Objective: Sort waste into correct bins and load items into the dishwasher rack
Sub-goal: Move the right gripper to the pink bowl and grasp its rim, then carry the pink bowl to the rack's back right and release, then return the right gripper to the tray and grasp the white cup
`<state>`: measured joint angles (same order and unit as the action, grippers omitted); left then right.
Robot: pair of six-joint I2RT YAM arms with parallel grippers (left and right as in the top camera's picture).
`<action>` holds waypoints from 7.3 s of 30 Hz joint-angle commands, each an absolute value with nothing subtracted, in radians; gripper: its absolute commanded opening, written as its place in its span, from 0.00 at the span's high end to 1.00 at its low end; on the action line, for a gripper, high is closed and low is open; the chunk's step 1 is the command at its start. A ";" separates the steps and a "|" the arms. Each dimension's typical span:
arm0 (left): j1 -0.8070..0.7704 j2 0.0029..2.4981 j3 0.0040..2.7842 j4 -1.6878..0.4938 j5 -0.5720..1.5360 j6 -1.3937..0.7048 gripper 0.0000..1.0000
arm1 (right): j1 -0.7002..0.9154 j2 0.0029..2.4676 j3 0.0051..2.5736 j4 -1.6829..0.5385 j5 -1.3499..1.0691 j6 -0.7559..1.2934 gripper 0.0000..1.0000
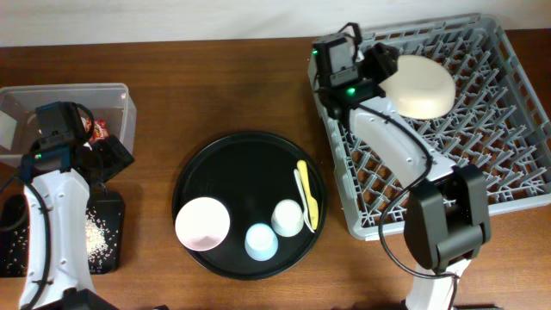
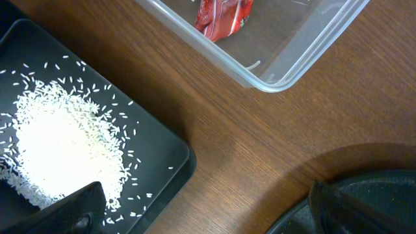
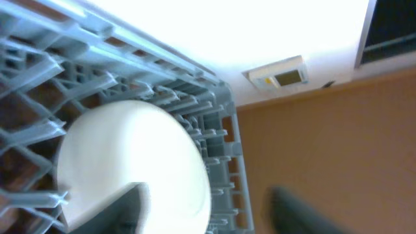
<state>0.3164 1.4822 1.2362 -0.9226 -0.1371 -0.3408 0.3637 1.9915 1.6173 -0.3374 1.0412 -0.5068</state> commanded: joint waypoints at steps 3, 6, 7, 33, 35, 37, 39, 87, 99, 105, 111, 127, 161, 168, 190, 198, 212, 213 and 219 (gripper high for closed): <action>0.317 1.483 1.245 -0.920 -0.134 -0.354 0.01 | 0.389 1.970 1.636 -0.373 1.026 -0.393 0.04; 0.317 1.483 1.245 -0.920 -0.134 -0.354 0.01 | 0.389 1.849 1.749 -0.696 0.670 -0.146 0.04; 0.317 1.483 1.245 -0.920 -0.134 -0.354 0.01 | 0.381 1.794 1.796 -0.804 0.430 -0.105 0.06; 0.317 1.483 1.245 -0.920 -0.134 -0.354 0.01 | 0.908 2.159 1.705 -0.833 -0.299 0.016 0.33; 0.317 1.483 1.245 -0.920 -0.134 -0.354 0.01 | 0.909 2.162 1.705 -0.833 -0.299 0.016 0.37; 0.317 1.483 1.245 -0.920 -0.134 -0.354 0.01 | 0.910 2.168 1.703 -0.832 -0.299 0.016 0.39; 0.317 1.483 1.245 -0.920 -0.134 -0.354 0.01 | 0.910 2.168 1.702 -0.830 -0.257 0.017 0.45; 0.317 1.483 1.245 -0.920 -0.134 -0.354 0.01 | 0.661 1.692 2.089 -1.282 0.440 0.179 0.96; 0.317 1.483 1.245 -0.920 -0.134 -0.354 0.01 | -0.331 1.742 2.091 -1.011 0.899 0.227 0.96; 0.317 1.483 1.245 -0.920 -0.134 -0.354 0.01 | -0.288 2.091 2.091 -0.925 1.153 0.241 0.96; 0.317 1.483 1.245 -0.920 -0.134 -0.354 0.01 | -0.189 2.322 2.090 -0.738 1.266 0.081 0.96; 0.317 1.483 1.245 -0.920 -0.134 -0.354 0.01 | -0.198 2.365 2.078 -0.607 1.117 -0.215 0.96; 0.317 1.483 1.245 -0.920 -0.134 -0.354 0.01 | -0.102 2.365 1.986 -0.484 0.850 -0.485 0.96; 0.317 1.483 1.245 -0.920 -0.134 -0.354 0.01 | -0.037 2.365 1.986 -0.512 0.732 -0.463 0.63; 0.317 1.483 1.245 -0.920 -0.134 -0.354 0.01 | -0.660 1.948 1.986 -1.058 0.079 0.178 0.96; 0.317 1.483 1.245 -0.920 -0.134 -0.354 0.01 | -0.756 2.178 1.986 -0.937 0.205 0.184 0.96; 0.317 1.483 1.245 -0.920 -0.134 -0.354 0.01 | -0.800 2.245 1.986 -1.171 0.222 0.349 0.96; 0.317 1.483 1.245 -0.920 -0.134 -0.354 0.01 | -0.800 2.244 1.986 -1.171 0.223 0.348 0.96; 0.317 1.483 1.245 -0.920 -0.134 -0.354 0.01 | -0.792 2.178 2.179 -1.198 0.190 0.345 0.95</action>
